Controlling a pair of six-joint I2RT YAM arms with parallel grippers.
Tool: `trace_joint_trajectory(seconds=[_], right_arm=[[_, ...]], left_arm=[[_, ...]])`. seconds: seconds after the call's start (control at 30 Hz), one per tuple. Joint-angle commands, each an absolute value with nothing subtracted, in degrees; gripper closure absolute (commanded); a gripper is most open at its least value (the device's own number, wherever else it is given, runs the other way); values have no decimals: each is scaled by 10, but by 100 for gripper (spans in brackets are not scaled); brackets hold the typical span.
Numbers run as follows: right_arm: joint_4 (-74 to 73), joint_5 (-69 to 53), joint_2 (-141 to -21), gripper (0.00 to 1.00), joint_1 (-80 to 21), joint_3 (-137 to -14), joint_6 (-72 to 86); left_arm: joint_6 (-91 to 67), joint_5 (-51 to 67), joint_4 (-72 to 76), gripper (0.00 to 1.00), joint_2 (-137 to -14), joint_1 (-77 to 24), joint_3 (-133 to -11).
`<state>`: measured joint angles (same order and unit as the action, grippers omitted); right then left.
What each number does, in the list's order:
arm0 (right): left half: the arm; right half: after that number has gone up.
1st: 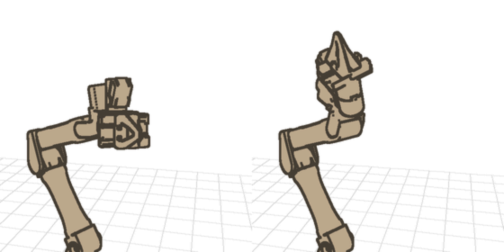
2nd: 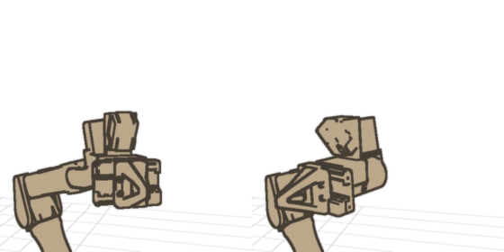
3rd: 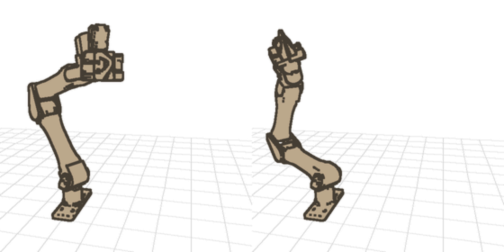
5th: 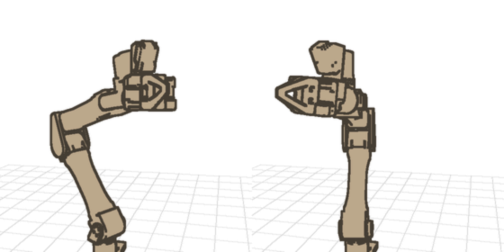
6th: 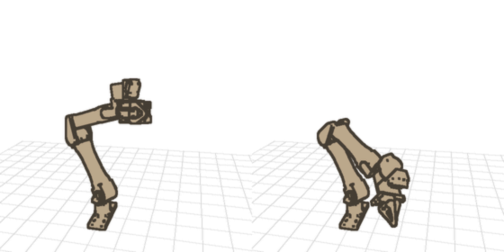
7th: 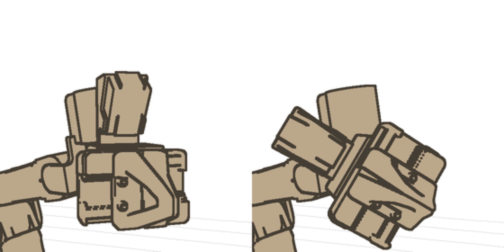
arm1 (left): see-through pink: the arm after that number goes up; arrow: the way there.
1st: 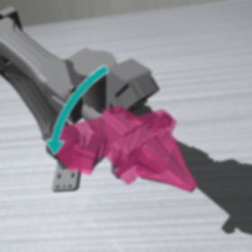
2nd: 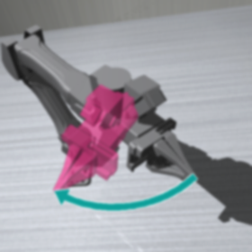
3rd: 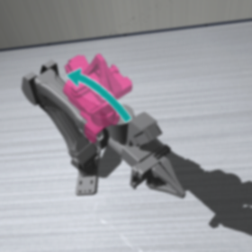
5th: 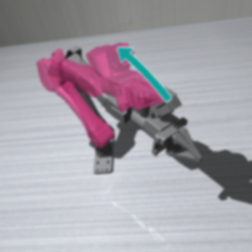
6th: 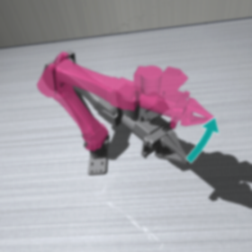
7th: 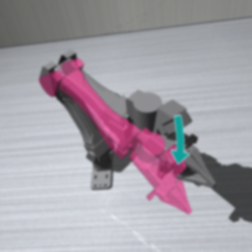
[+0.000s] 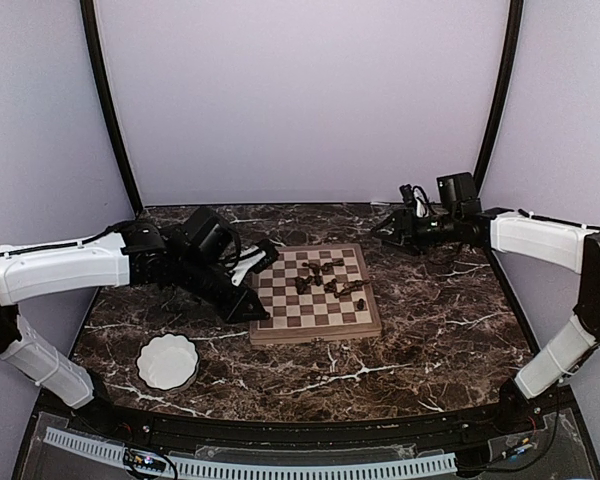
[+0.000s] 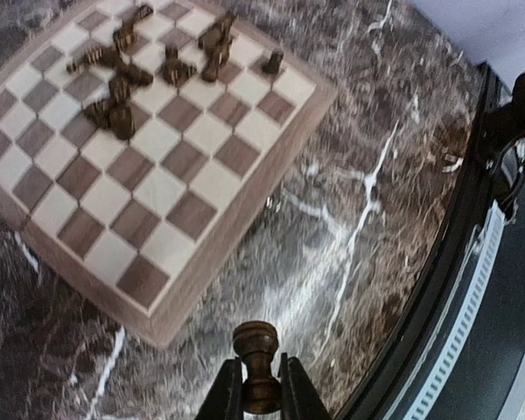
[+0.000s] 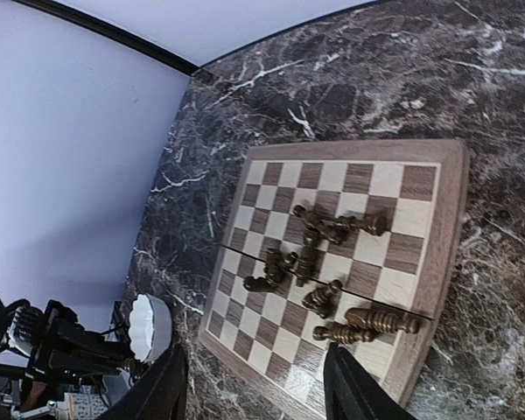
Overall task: Set up the chess pieces on the board
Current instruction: Place the rook at h8.
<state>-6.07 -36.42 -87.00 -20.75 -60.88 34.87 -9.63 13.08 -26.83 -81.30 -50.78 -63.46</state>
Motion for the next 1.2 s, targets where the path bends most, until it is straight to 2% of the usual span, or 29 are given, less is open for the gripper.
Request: trace_joint_trajectory(seconds=[0.0,0.33,1.17], right_arm=[[-107,-322,-866,46,-215,-598,299],[-136,-303,-881,46,-240,-613,270],[-139,-313,-886,46,-249,-606,265]], left_arm=[[-88,91,-422,93,-813,-523,-649],[-151,55,-432,91,-955,-524,-740],[-220,-24,-387,86,-1037,-502,-765]])
